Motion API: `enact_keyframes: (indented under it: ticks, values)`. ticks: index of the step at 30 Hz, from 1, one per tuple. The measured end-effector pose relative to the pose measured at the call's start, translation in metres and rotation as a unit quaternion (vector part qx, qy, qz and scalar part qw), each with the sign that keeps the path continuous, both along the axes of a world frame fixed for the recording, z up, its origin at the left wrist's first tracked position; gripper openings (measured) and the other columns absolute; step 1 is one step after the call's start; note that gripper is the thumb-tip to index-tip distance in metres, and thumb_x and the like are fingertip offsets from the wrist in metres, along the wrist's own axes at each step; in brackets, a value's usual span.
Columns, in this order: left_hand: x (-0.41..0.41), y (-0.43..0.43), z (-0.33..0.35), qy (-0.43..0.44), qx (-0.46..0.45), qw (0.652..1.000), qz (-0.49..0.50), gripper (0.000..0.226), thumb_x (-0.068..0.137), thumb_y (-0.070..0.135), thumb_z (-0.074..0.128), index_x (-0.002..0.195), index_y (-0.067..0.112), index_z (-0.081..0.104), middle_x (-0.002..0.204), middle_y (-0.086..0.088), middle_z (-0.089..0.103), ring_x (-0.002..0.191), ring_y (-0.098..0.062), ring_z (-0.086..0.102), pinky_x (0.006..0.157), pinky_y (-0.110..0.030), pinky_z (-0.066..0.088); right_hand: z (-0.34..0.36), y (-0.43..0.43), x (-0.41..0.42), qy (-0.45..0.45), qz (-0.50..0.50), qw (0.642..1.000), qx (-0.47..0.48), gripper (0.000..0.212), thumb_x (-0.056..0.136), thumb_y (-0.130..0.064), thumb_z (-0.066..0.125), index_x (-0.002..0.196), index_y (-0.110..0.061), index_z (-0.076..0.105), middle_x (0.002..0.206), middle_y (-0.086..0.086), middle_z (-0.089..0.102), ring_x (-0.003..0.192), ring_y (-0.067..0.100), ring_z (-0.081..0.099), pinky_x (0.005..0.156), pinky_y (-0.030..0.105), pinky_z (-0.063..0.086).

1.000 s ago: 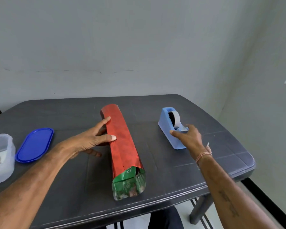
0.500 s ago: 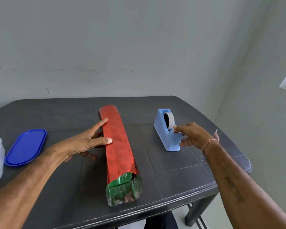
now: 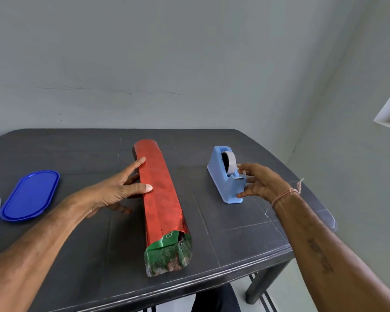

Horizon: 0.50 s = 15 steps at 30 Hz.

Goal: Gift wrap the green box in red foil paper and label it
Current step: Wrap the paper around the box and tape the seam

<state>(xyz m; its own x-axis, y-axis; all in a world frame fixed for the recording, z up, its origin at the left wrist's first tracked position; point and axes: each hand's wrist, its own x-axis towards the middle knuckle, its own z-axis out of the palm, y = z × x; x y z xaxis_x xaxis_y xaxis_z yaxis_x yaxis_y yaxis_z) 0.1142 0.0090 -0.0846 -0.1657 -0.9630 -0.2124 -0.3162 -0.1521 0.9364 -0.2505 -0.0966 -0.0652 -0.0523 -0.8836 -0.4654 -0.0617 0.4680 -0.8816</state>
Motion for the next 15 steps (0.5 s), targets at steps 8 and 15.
enact_keyframes:
  ticks: [8, 15]
  values:
    - [-0.002, 0.001, 0.001, -0.012, 0.002, 1.0, 0.012, 0.115, 0.059, 0.067, 0.084, 0.152, 0.063, 0.015, 0.169, 0.009, 0.014, 0.148, -0.019, 0.027, 0.074, -0.027, 0.059, -0.009, 0.015, 0.002, -0.032, -0.029, 0.999, -0.033, 0.015, 0.093, -0.017, 0.07, 0.1, -0.005, 0.065, 0.12, 0.014, 0.055, 0.113, 0.041, 0.063, 0.083, 0.057, 0.06]
    - [0.006, -0.005, -0.007, -0.007, -0.005, 1.0, -0.004, 0.114, 0.055, 0.069, 0.083, 0.147, 0.069, 0.017, 0.169, 0.008, 0.016, 0.152, -0.02, 0.024, 0.11, -0.055, 0.044, -0.016, 0.023, 0.004, -0.053, -0.04, 0.996, -0.068, 0.029, 0.094, -0.013, 0.07, 0.117, 0.005, 0.065, 0.105, 0.011, 0.061, 0.101, 0.033, 0.068, 0.083, 0.051, 0.06]
